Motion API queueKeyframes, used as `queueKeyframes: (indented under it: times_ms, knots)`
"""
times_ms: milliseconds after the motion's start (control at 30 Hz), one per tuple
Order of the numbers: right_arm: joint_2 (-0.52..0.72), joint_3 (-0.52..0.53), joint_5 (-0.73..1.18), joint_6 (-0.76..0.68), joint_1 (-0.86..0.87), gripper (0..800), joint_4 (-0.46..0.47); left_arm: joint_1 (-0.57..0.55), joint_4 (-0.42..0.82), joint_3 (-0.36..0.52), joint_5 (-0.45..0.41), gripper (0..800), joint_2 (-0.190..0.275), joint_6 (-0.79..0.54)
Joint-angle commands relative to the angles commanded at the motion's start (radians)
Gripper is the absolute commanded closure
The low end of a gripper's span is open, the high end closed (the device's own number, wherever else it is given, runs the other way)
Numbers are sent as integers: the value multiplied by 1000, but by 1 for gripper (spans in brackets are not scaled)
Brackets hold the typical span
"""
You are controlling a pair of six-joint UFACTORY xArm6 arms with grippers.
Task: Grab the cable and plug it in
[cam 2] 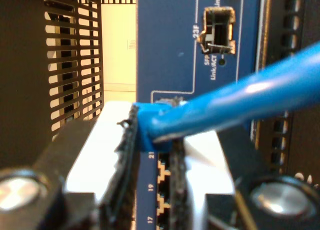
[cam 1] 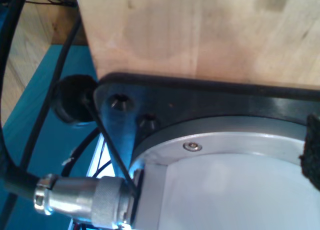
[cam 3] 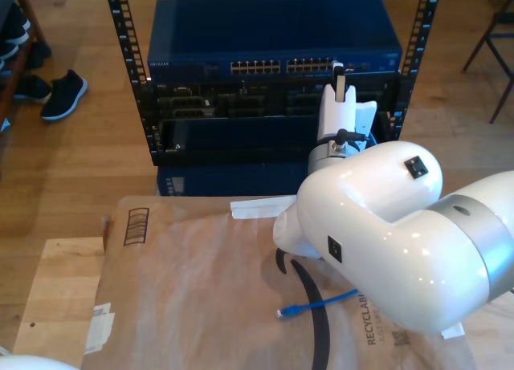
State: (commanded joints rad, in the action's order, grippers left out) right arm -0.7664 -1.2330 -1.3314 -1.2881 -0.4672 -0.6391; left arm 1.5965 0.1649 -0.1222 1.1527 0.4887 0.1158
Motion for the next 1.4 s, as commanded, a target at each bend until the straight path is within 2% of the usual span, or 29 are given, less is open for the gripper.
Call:
queueKeyframes:
  times_ms: [1400]
  knots:
    - [-18, -28, 0, -5, 0, 800, 2, 0, 0, 0, 0, 1, 0, 0]
